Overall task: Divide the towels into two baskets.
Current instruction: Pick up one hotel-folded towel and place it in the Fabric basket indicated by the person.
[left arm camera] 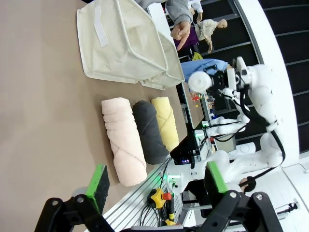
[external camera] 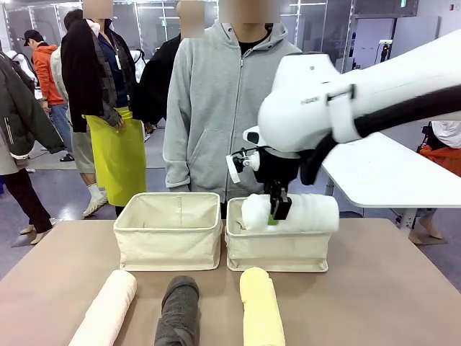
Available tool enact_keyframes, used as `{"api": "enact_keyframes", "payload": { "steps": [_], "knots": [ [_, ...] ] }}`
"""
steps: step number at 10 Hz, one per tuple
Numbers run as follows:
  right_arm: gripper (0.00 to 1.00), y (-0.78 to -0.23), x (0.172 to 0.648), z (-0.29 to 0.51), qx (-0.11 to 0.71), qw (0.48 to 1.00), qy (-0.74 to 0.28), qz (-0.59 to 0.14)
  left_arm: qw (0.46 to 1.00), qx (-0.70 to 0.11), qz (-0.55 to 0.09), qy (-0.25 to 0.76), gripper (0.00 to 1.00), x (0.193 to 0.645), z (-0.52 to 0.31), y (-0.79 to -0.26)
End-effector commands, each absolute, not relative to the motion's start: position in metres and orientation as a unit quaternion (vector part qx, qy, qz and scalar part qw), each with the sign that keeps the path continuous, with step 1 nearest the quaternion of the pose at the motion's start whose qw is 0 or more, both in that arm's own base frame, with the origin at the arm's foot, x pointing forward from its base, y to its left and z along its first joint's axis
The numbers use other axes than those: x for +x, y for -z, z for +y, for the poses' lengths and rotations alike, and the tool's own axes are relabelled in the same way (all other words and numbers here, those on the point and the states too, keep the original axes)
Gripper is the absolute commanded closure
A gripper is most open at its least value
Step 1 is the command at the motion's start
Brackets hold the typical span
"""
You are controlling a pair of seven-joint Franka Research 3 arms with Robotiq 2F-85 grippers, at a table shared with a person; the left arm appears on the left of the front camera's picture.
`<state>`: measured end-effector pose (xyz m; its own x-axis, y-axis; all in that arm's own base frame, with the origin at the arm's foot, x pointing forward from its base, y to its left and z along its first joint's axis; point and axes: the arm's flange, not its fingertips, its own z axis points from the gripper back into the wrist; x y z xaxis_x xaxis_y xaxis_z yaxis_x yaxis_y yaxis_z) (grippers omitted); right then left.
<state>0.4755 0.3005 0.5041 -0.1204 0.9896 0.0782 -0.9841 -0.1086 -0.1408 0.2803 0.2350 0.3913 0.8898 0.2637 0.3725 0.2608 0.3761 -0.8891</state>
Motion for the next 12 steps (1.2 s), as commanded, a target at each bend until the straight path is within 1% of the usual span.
{"api": "enact_keyframes", "payload": {
  "steps": [1, 2, 3, 4, 6, 9, 10, 11, 12],
  "knots": [
    [0.63, -0.503, 0.521, 0.303, -0.026, 0.639, -0.763, -0.094, 0.792, -0.561, -0.239, -0.001, 0.00, 0.278, 0.236, -0.394],
    [0.63, -0.497, 0.540, 0.303, -0.015, 0.634, -0.766, -0.106, 0.792, -0.561, -0.239, -0.001, 0.00, 0.278, 0.236, -0.394],
    [0.63, -0.486, 0.557, 0.302, -0.033, 0.624, -0.773, -0.108, 0.792, -0.561, -0.239, -0.001, 0.00, 0.278, 0.236, -0.394],
    [0.63, -0.477, 0.572, 0.302, -0.023, 0.621, -0.775, -0.116, 0.792, -0.561, -0.239, -0.001, 0.00, 0.278, 0.236, -0.394],
    [0.63, -0.456, 0.598, 0.301, -0.042, 0.640, -0.759, -0.112, 0.792, -0.561, -0.239, -0.001, 0.00, 0.278, 0.236, -0.394],
    [0.63, -0.437, 0.611, 0.300, -0.031, 0.649, -0.752, -0.114, 0.792, -0.561, -0.239, -0.001, 0.00, 0.278, 0.236, -0.394],
    [0.61, -0.433, 0.612, 0.299, -0.031, 0.651, -0.750, -0.115, 0.792, -0.561, -0.239, -0.001, 0.00, 0.278, 0.236, -0.394],
    [0.41, -0.432, 0.611, 0.297, -0.033, 0.653, -0.747, -0.118, 0.792, -0.561, -0.239, -0.001, 0.00, 0.278, 0.236, -0.394],
    [0.25, -0.431, 0.612, 0.296, -0.039, 0.654, -0.746, -0.118, 0.792, -0.561, -0.239, -0.001, 0.00, 0.278, 0.236, -0.394]
  ]
}}
